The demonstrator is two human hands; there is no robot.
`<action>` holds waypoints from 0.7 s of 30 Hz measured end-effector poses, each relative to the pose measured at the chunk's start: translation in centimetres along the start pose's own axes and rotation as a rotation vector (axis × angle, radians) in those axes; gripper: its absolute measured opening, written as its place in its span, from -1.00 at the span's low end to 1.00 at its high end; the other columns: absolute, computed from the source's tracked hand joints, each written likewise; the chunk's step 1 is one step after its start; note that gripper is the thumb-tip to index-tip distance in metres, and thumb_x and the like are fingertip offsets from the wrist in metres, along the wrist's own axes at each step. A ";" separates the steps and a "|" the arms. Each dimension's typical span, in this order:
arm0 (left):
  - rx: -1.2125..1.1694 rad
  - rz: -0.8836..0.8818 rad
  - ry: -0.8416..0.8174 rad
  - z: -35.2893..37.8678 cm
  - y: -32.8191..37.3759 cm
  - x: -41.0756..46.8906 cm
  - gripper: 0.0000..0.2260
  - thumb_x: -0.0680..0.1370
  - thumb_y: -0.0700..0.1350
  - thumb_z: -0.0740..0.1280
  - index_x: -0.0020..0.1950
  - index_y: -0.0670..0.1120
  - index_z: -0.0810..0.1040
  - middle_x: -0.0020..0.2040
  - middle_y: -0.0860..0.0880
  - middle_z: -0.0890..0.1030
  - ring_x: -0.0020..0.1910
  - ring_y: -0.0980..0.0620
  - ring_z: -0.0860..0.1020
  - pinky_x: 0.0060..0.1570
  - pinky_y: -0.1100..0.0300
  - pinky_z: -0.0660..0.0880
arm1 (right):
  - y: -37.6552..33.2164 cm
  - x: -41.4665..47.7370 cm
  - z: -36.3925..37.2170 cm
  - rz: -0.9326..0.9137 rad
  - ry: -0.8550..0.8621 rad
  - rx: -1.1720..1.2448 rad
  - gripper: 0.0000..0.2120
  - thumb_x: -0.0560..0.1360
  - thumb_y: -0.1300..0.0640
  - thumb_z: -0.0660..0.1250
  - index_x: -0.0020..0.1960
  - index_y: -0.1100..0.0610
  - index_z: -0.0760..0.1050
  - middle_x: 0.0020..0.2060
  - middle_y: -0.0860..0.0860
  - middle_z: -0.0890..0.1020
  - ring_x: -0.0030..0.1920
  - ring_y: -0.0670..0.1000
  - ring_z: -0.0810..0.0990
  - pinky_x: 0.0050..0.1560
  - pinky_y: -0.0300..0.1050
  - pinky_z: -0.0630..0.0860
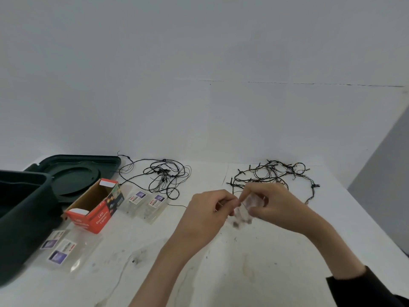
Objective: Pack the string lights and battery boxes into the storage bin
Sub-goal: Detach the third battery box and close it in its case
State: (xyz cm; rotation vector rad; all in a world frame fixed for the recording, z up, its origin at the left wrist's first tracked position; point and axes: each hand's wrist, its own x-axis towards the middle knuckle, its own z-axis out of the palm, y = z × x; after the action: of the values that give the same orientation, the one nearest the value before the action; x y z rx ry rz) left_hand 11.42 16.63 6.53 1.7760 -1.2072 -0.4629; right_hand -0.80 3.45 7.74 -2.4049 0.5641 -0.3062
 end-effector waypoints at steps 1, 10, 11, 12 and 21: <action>0.001 0.001 0.017 0.0 -0.2 0.1 -0.89 0.53 -0.09 0.33 -0.16 0.01 0.64 -0.35 0.11 0.59 -0.29 0.16 0.54 -0.26 0.36 0.40 | -0.1 -0.2 -0.2 0.014 -0.076 0.124 -0.76 0.32 0.36 0.32 -0.16 0.05 0.58 -0.49 -0.09 0.42 -0.45 -0.16 0.34 -0.37 -0.28 0.33; -0.531 -0.126 -0.010 -0.1 -1.0 0.4 -0.83 0.55 -0.25 0.26 -0.13 -0.13 0.65 -0.21 0.03 0.65 -0.19 0.16 0.55 -0.10 0.36 0.47 | 0.2 -0.7 -0.1 0.066 -0.098 1.179 -0.78 0.18 0.36 0.40 -0.21 0.15 0.59 -0.29 0.19 0.55 -0.41 0.11 0.49 -0.36 -0.12 0.49; -0.568 -0.145 -0.027 0.0 -1.1 0.3 -0.83 0.56 -0.27 0.24 -0.09 -0.18 0.63 -0.22 -0.01 0.64 -0.20 0.12 0.57 -0.10 0.31 0.50 | 0.0 -0.6 0.0 0.068 -0.056 1.235 -0.79 0.19 0.36 0.40 -0.22 0.13 0.60 -0.29 0.18 0.56 -0.42 0.10 0.51 -0.36 -0.13 0.50; -0.597 -0.158 -0.043 0.1 -1.0 0.3 -0.84 0.57 -0.26 0.24 -0.07 -0.19 0.62 -0.25 -0.01 0.64 -0.23 0.09 0.58 -0.12 0.26 0.53 | -0.2 -0.5 0.2 0.069 -0.015 1.290 -0.79 0.21 0.37 0.39 -0.24 0.12 0.60 -0.30 0.16 0.57 -0.43 0.10 0.52 -0.36 -0.13 0.51; -0.723 -0.230 -0.163 0.1 -0.5 -0.7 -0.74 0.59 -0.05 0.19 0.00 -0.15 0.62 -0.44 0.01 0.44 -0.56 0.07 0.30 -0.44 0.25 0.42 | -1.0 0.2 -0.8 0.053 0.437 1.330 -0.72 0.25 0.27 0.44 -0.07 0.18 0.48 -0.22 0.09 0.66 -0.32 0.05 0.62 -0.24 -0.18 0.58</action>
State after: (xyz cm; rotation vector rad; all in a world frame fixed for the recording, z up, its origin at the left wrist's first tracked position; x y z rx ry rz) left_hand 11.32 17.28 5.98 1.2582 -0.7882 -1.0473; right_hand -0.57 3.59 9.02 -1.0321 0.3901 -0.8617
